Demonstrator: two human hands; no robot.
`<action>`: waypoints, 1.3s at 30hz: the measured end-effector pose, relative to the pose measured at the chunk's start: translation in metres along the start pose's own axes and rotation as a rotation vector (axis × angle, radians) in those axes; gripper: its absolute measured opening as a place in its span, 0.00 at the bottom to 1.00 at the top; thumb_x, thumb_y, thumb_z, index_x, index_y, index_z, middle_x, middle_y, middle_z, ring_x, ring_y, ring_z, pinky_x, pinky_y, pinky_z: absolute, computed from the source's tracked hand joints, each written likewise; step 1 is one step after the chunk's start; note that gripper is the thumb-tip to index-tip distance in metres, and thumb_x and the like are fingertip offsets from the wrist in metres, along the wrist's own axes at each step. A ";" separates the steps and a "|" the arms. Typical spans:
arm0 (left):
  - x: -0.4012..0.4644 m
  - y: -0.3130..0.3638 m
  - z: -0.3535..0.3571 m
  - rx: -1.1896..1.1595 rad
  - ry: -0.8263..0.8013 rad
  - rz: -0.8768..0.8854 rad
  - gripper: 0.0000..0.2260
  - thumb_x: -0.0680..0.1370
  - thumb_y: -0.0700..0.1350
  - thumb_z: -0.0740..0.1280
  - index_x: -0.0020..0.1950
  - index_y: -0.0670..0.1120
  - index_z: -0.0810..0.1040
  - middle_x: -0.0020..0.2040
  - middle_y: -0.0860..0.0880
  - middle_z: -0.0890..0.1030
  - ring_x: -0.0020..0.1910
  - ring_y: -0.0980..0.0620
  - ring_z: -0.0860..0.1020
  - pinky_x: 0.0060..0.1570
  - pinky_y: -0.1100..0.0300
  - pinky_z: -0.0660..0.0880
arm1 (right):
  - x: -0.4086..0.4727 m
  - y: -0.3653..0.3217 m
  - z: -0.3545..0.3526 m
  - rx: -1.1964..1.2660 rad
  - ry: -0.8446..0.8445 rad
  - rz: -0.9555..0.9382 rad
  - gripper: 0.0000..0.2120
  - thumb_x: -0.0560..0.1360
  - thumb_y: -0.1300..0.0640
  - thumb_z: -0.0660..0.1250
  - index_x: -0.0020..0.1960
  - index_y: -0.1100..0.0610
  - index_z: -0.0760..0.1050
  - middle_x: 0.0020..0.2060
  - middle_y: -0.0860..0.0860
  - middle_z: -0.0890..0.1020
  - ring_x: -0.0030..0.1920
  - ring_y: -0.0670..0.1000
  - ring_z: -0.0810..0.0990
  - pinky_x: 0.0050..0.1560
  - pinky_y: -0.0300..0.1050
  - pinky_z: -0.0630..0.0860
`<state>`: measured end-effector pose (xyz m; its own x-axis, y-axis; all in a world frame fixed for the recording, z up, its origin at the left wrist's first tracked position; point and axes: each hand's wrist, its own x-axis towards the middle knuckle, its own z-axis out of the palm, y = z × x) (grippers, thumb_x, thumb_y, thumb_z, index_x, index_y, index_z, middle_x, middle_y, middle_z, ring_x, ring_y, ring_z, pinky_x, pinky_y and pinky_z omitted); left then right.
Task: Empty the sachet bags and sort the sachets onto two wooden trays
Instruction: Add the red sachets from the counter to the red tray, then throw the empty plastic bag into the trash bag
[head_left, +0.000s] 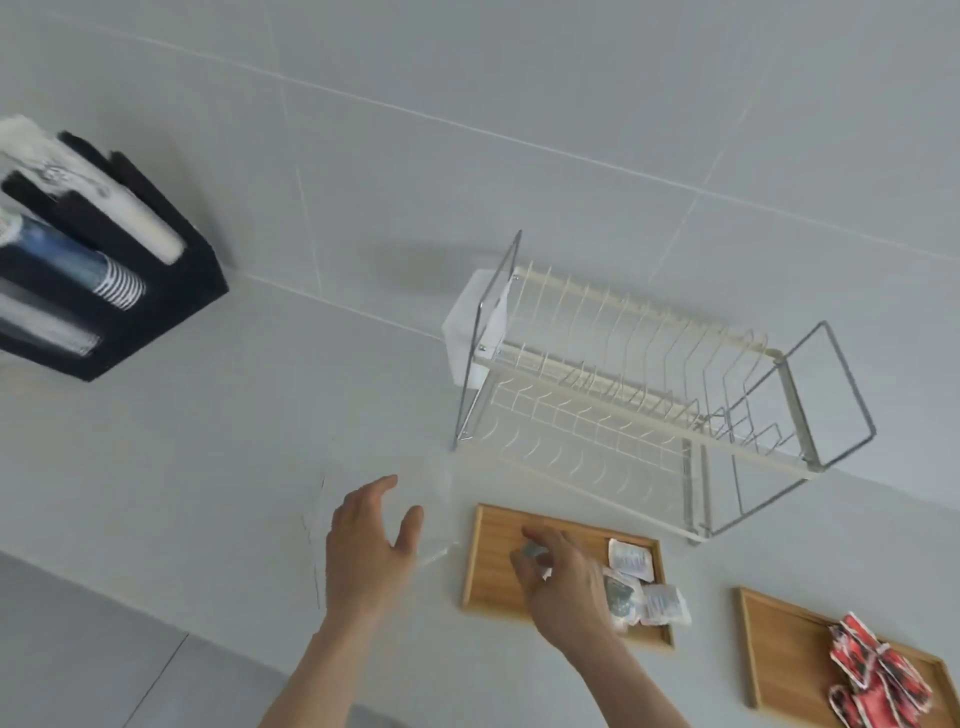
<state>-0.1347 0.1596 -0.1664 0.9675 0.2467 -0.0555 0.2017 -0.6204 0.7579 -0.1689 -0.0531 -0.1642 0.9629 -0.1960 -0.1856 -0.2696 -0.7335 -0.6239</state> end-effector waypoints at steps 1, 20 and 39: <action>0.008 -0.010 -0.008 -0.011 0.038 -0.059 0.20 0.78 0.50 0.69 0.69 0.49 0.74 0.68 0.48 0.76 0.69 0.45 0.72 0.68 0.47 0.69 | 0.004 -0.011 0.008 -0.006 -0.026 -0.003 0.16 0.77 0.48 0.69 0.64 0.47 0.79 0.56 0.46 0.82 0.53 0.50 0.83 0.51 0.46 0.76; 0.062 -0.096 -0.027 -0.098 -0.091 -0.645 0.08 0.78 0.55 0.65 0.52 0.51 0.75 0.50 0.51 0.80 0.46 0.46 0.75 0.46 0.54 0.70 | 0.059 -0.088 0.097 -0.024 -0.233 0.256 0.28 0.78 0.50 0.69 0.75 0.54 0.67 0.67 0.54 0.78 0.67 0.54 0.76 0.67 0.50 0.73; 0.052 -0.108 -0.044 -0.632 -0.206 -0.619 0.16 0.69 0.44 0.75 0.56 0.47 0.78 0.51 0.47 0.84 0.51 0.45 0.83 0.56 0.47 0.79 | 0.053 -0.093 0.106 0.058 -0.166 0.312 0.07 0.78 0.57 0.68 0.54 0.54 0.83 0.42 0.47 0.82 0.53 0.53 0.81 0.59 0.51 0.78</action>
<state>-0.1129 0.2720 -0.2224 0.7344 0.2247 -0.6404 0.6318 0.1184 0.7661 -0.0939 0.0737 -0.1967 0.8203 -0.2928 -0.4913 -0.5548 -0.6160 -0.5592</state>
